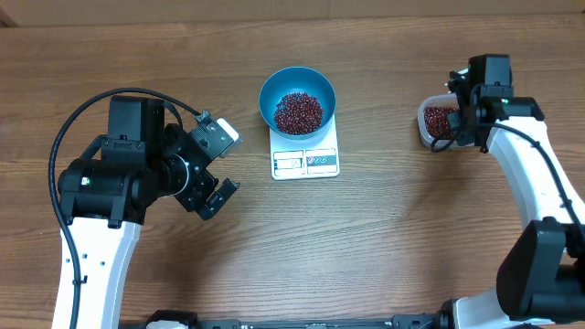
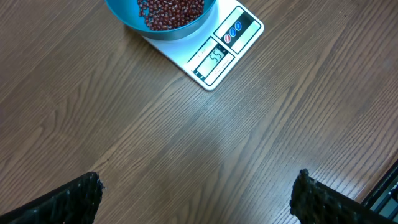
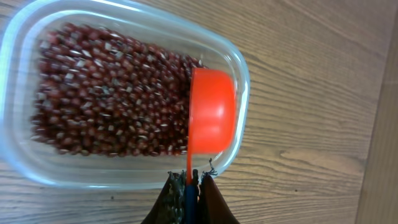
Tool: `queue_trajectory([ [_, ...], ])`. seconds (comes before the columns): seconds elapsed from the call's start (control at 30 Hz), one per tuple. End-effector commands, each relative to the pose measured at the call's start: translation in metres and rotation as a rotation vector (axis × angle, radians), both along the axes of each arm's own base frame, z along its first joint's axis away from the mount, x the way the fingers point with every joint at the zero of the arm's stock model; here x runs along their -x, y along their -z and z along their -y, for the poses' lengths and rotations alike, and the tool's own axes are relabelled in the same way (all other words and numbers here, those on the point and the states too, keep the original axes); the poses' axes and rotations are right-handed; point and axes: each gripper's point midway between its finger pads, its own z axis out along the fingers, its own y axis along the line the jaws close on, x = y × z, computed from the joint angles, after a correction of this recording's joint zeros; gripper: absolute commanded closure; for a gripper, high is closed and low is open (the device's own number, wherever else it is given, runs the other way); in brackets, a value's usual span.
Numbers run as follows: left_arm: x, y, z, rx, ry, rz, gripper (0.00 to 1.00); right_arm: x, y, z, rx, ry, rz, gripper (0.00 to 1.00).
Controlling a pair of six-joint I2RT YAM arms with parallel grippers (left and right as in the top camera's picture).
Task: Scoop item into bowl and weigh 150g on scale
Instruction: 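Carry the empty scoop with the right gripper back to the bean tub, then dip the scoop into the bean tub with the right gripper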
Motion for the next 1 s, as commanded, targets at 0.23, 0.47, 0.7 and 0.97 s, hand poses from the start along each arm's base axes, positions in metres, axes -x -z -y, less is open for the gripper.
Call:
queue_trajectory([
  [0.23,0.0,0.002,0.001,0.004,-0.006,-0.01,0.0,-0.008,0.023,-0.009,-0.071,-0.014,-0.032,0.96],
  [0.47,0.0,0.002,0.001,0.004,-0.006,-0.01,0.0,-0.01,0.024,-0.023,-0.172,0.01,-0.014,0.96],
  [0.7,0.0,0.002,0.001,0.003,-0.006,-0.01,0.0,-0.016,0.013,-0.042,-0.29,-0.006,0.002,0.96],
  [0.97,0.0,0.002,0.001,0.003,-0.006,-0.01,0.0,-0.012,0.014,-0.05,-0.428,0.033,0.0,0.96],
])
